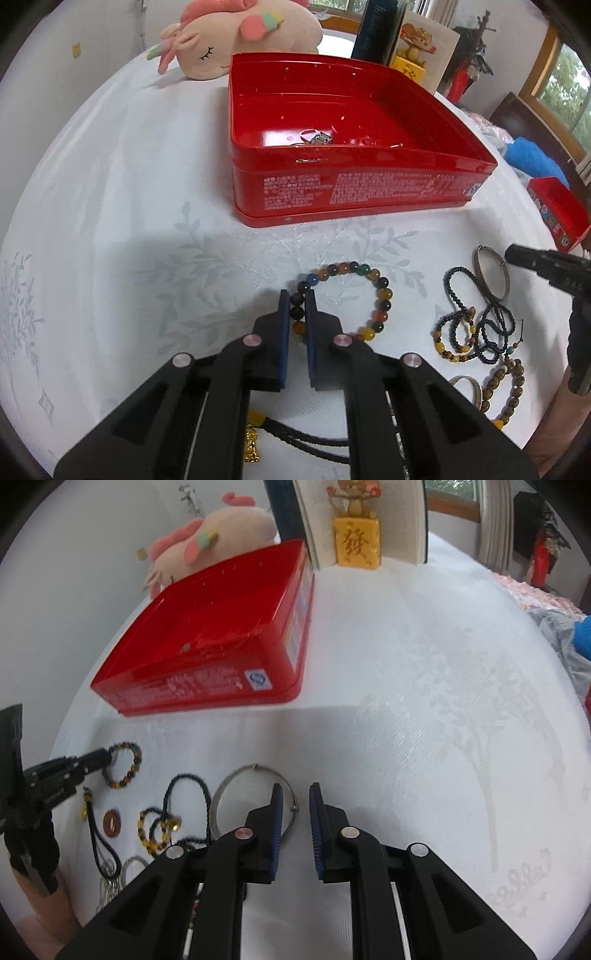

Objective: Organize jewelry
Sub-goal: 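Carry the bracelet and bangles to the red tin, opening the left tool inside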

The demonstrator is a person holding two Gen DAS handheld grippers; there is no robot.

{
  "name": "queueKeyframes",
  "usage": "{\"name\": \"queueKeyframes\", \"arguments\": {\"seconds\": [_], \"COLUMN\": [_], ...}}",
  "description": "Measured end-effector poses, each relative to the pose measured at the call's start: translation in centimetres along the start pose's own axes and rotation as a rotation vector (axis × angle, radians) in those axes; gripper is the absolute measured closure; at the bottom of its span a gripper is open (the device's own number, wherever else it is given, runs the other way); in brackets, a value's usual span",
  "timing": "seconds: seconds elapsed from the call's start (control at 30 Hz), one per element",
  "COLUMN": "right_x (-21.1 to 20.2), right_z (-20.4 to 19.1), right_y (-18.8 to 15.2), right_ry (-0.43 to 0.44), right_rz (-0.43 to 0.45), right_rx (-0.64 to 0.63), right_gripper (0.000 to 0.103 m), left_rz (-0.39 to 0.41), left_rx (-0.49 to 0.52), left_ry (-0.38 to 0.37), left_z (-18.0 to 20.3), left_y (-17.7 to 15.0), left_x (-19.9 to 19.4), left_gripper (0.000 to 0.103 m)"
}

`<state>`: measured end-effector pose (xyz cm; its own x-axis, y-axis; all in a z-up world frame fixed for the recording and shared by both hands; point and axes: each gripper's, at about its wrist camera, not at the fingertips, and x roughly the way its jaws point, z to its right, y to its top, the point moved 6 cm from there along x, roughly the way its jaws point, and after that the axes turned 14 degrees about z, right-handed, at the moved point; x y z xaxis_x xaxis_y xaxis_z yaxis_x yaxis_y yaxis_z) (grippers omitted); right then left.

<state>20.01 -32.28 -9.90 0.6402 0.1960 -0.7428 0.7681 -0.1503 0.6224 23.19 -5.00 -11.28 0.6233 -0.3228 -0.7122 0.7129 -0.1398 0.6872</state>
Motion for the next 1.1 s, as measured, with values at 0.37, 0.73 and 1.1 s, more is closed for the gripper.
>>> {"name": "queueKeyframes", "arguments": {"seconds": [0.37,0.73,1.1], "right_x": [1.4,1.6,-1.5], "right_z": [-0.4,-2.5,-1.0], "right_y": [-0.5,-1.0,0.3], "right_ry": [-0.011,-0.135,-0.033], "right_rz": [-0.042,-0.007,0.073], "right_rx": [-0.032,-0.228,-0.094], "right_gripper": [0.089,0.098,0.098], "left_rz": [-0.025,-0.038,0.068], "left_rx": [-0.004,0.012,-0.059], "left_ry": [-0.016,0.001,-0.058], "left_z": [0.0,0.2,-0.4], "left_y": [-0.2,-0.5,1.2], "left_x": [0.5,1.0,-2.0], "left_gripper": [0.097,0.097,0.097]}}
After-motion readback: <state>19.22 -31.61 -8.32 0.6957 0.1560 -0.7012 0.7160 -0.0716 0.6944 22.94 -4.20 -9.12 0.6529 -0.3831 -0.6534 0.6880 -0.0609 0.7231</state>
